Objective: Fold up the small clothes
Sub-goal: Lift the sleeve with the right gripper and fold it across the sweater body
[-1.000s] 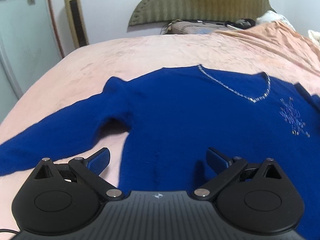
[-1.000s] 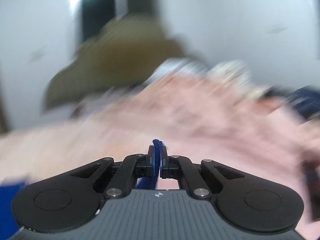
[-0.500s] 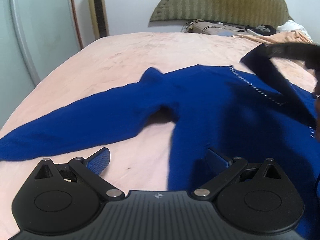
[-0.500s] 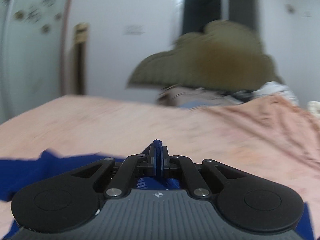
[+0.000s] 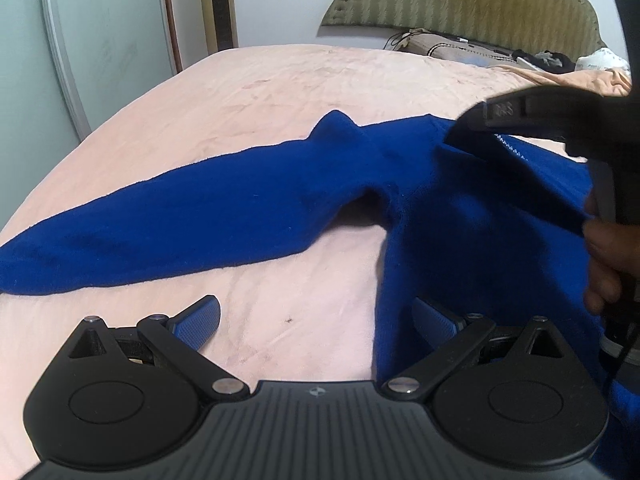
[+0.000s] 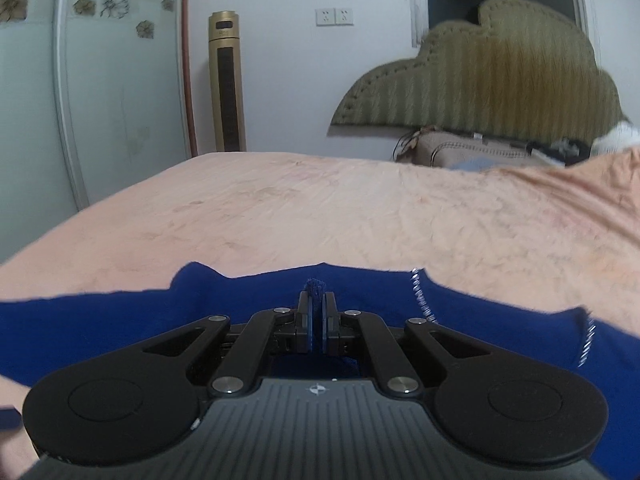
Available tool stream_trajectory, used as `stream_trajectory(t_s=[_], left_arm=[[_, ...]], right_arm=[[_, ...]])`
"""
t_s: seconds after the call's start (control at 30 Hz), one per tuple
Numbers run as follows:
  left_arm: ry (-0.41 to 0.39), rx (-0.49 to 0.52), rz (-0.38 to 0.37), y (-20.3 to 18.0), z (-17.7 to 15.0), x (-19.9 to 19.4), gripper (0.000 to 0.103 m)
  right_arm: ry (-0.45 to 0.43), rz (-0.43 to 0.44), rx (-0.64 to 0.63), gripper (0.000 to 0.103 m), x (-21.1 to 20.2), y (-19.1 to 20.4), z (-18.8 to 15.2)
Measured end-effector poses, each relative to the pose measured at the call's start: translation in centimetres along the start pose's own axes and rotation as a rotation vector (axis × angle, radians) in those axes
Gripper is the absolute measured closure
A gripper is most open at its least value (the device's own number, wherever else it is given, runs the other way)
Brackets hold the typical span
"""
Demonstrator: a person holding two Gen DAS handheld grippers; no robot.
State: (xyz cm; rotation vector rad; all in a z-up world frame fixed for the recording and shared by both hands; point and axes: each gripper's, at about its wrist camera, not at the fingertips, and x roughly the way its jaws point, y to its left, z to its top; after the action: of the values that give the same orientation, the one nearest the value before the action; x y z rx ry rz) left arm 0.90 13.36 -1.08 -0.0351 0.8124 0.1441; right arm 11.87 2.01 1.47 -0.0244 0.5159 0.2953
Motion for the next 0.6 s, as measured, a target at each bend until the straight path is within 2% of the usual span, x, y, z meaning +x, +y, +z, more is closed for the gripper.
stream_trajectory(t_s=[0.13, 0.17, 0.27, 0.33, 0.43, 0.47, 0.53, 0.6], left_arm=[[-0.002, 0.016, 0.006, -0.2, -0.1, -0.3, 0.0], [-0.002, 0.019, 0.007, -0.3, 0.0, -0.3, 0.0], [-0.013, 0.028, 0.014, -0.3, 0.3, -0.4, 0.0], [-0.022, 0.021, 0.028, -0.1, 0.4, -0.4, 0.0], [-0.009, -0.011, 0.02, 0.1, 0.7, 0.0, 0.0], [0.0, -0.016, 0.01, 0.0, 0.7, 0.1, 0.0], [0.012, -0.009, -0.006, -0.3, 0.6, 0.1, 0.0], [-0.007, 0.013, 0.003, -0.5, 0.5, -0.5, 0.0]], right_arm=[[0.015, 0.03, 0.029, 0.095, 1.7, 0.0, -0.1], [0.037, 0.041, 0.032, 0.089, 2.3, -0.1, -0.2], [0.133, 0.153, 0.138, 0.078, 3.1, -1.4, -0.6], [0.1, 0.205, 0.226, 0.078, 1.8, -3.0, -0.7], [0.056, 0.17, 0.308, 0.08, -0.6, -5.1, -0.4], [0.072, 0.146, 0.311, 0.08, -0.6, -5.2, -0.5], [0.157, 0.114, 0.239, 0.08, 0.5, -4.5, -0.9], [0.226, 0.095, 0.18, 0.08, 1.7, -3.3, -1.9]])
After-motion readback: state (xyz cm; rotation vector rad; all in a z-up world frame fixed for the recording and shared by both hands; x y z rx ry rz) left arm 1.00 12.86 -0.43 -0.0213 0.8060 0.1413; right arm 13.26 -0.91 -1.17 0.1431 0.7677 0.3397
